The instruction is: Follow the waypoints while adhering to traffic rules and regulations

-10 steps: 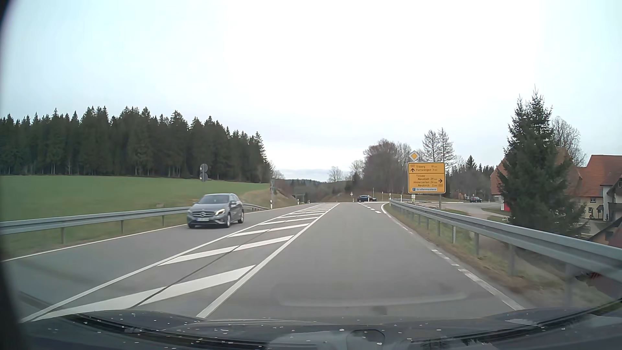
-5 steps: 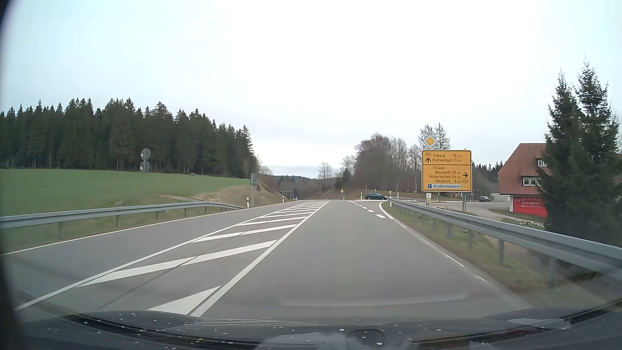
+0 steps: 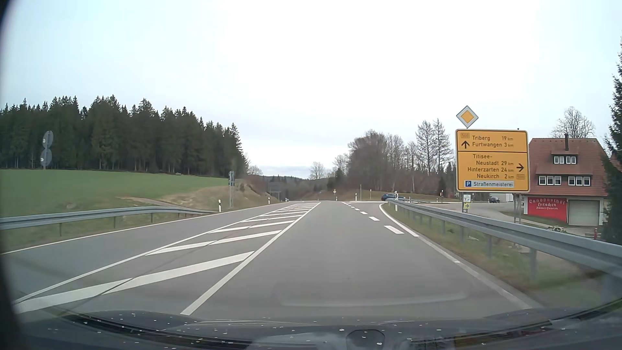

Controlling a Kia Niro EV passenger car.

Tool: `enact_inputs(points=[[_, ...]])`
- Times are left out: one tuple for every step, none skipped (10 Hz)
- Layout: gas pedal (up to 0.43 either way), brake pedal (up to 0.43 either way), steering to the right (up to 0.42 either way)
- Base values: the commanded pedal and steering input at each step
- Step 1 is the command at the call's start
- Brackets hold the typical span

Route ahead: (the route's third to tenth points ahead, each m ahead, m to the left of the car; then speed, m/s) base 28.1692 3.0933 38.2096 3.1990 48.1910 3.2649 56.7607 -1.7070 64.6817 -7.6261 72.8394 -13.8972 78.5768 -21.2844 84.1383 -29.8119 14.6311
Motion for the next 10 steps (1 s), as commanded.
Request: enact_inputs(points=[[0.130,0.000,0.011],[0.130,0.000,0.012],[0.130,0.000,0.011],[0.130,0.000,0.012],[0.130,0.000,0.012],[0.130,0.000,0.013],[0.130,0.000,0.013],[0.130,0.000,0.013],[0.130,0.000,0.012],[0.130,0.000,0.013]])
